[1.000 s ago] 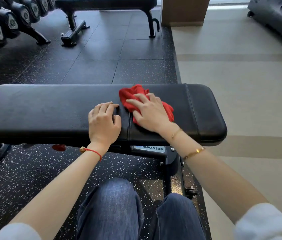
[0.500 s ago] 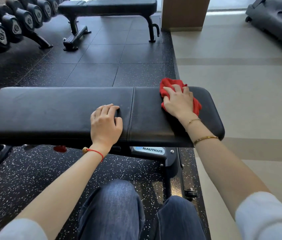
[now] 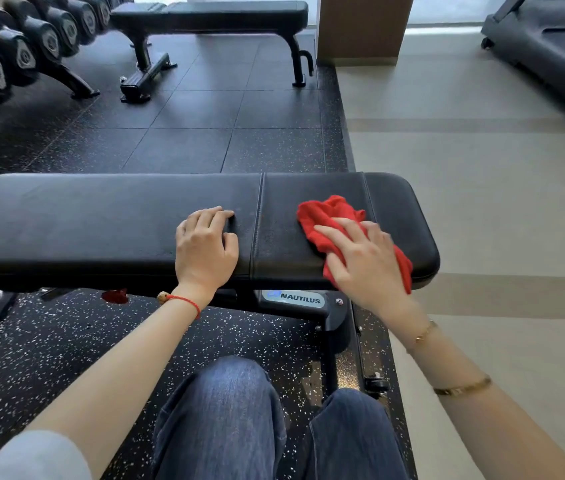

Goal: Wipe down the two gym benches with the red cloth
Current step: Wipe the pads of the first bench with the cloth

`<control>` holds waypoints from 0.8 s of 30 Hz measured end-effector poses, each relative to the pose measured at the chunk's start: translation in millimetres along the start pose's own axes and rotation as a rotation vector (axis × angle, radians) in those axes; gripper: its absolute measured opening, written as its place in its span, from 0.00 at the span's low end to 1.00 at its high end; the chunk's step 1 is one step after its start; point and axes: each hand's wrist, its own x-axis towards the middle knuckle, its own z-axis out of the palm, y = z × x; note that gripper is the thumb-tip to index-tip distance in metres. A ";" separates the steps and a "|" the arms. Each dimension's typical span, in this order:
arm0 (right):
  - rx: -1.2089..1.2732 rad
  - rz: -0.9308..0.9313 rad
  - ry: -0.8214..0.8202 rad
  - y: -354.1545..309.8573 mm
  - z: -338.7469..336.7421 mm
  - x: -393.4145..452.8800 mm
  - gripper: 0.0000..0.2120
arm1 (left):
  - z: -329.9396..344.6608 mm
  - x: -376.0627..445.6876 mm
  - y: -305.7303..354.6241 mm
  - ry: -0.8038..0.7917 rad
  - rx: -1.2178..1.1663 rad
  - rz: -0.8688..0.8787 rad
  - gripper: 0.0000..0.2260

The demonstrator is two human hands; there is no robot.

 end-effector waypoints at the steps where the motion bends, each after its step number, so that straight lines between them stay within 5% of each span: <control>1: -0.007 0.038 0.003 9.8 -1.7 1.3 0.23 | 0.1 -0.1 -0.1 -0.004 0.004 0.001 0.18; 8: -0.032 0.248 -0.047 44.0 2.2 55.1 0.20 | 0.8 -0.6 1.6 -0.008 0.013 -0.002 0.17; 12: -0.020 0.176 -0.082 36.4 1.7 66.2 0.22 | 3.2 0.3 -0.1 0.019 0.033 0.044 0.17; 18: 0.379 0.091 0.046 43.9 -10.5 57.9 0.26 | 8.5 2.7 -7.3 0.055 0.036 0.098 0.16; 24: 0.062 0.431 -0.120 55.2 -10.6 64.7 0.27 | 8.2 1.8 -5.2 0.052 0.033 0.126 0.16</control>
